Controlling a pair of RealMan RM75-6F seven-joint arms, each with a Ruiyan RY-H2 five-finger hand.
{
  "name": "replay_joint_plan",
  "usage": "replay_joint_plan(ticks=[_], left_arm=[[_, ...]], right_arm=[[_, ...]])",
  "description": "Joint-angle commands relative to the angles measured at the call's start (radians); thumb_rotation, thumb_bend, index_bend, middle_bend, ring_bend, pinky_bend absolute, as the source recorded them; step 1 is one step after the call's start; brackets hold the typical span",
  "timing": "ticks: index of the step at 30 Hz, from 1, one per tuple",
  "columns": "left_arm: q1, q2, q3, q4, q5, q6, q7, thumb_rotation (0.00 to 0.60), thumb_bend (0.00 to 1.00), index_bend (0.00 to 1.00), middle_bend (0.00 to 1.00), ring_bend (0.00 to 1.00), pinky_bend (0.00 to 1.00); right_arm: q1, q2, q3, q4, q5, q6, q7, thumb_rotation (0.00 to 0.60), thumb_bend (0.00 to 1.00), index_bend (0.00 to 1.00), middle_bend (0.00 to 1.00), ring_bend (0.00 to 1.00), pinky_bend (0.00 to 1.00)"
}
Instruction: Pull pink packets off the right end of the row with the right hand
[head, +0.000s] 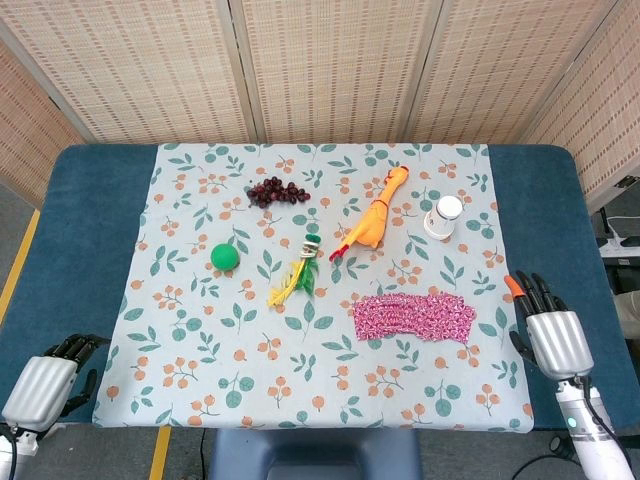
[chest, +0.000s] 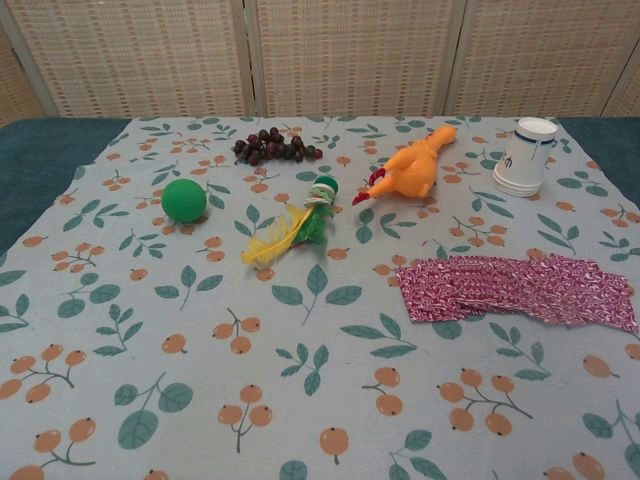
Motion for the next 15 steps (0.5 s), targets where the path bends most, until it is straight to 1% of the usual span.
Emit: replay_joint_plan(ticks=[1, 7, 9, 10, 11, 13, 14, 15], left_arm=[[0.002, 0.0, 0.0, 0.0, 0.003, 0.005, 0.0, 0.6, 0.59, 0.24, 0.26, 0.23, 0.44], [0.003, 0.002, 0.001, -0.001, 0.007, 0.008, -0.002, 0.6, 0.59, 0.24, 0.26, 0.23, 0.44], [0.003, 0.001, 0.0, 0.002, 0.009, 0.009, -0.002, 0.6, 0.59, 0.24, 0.26, 0.23, 0.44], [0.002, 0.0, 0.0, 0.004, 0.008, 0.008, -0.003, 0.6, 0.59, 0.24, 0.26, 0.23, 0.44], [0.001, -0.001, -0.001, 0.006, 0.005, 0.005, -0.004, 0.6, 0.59, 0.24, 0.26, 0.23, 0.44], [-0.002, -0.002, -0.001, 0.007, -0.005, -0.008, -0.005, 0.6, 0.59, 0.24, 0.26, 0.23, 0.43], [-0.003, -0.002, -0.001, 0.006, -0.01, -0.013, -0.006, 0.6, 0.59, 0.24, 0.26, 0.23, 0.44], [-0.003, -0.001, -0.001, 0.004, -0.013, -0.017, -0.006, 0.6, 0.59, 0.24, 0.26, 0.23, 0.44]], right_arm=[[0.003, 0.005, 0.001, -0.011, 0.013, -0.02, 0.002, 0.6, 0.24, 0.0, 0.01, 0.02, 0.34], [0.014, 0.016, 0.003, -0.032, 0.027, -0.064, 0.02, 0.6, 0.24, 0.0, 0.02, 0.02, 0.34], [0.019, 0.016, 0.002, -0.026, 0.013, -0.067, 0.035, 0.6, 0.24, 0.0, 0.1, 0.08, 0.35], [0.022, 0.014, 0.0, -0.021, 0.005, -0.07, 0.041, 0.6, 0.24, 0.0, 0.19, 0.17, 0.37], [0.026, 0.013, -0.002, -0.014, -0.004, -0.073, 0.042, 0.6, 0.27, 0.0, 0.27, 0.28, 0.41], [0.036, 0.005, -0.006, 0.008, -0.028, -0.076, 0.04, 0.6, 0.39, 0.0, 0.43, 0.52, 0.57], [0.04, 0.0, -0.009, 0.019, -0.041, -0.077, 0.043, 0.6, 0.45, 0.0, 0.51, 0.62, 0.66], [0.044, -0.006, -0.013, 0.029, -0.05, -0.081, 0.047, 0.6, 0.49, 0.0, 0.56, 0.67, 0.7]])
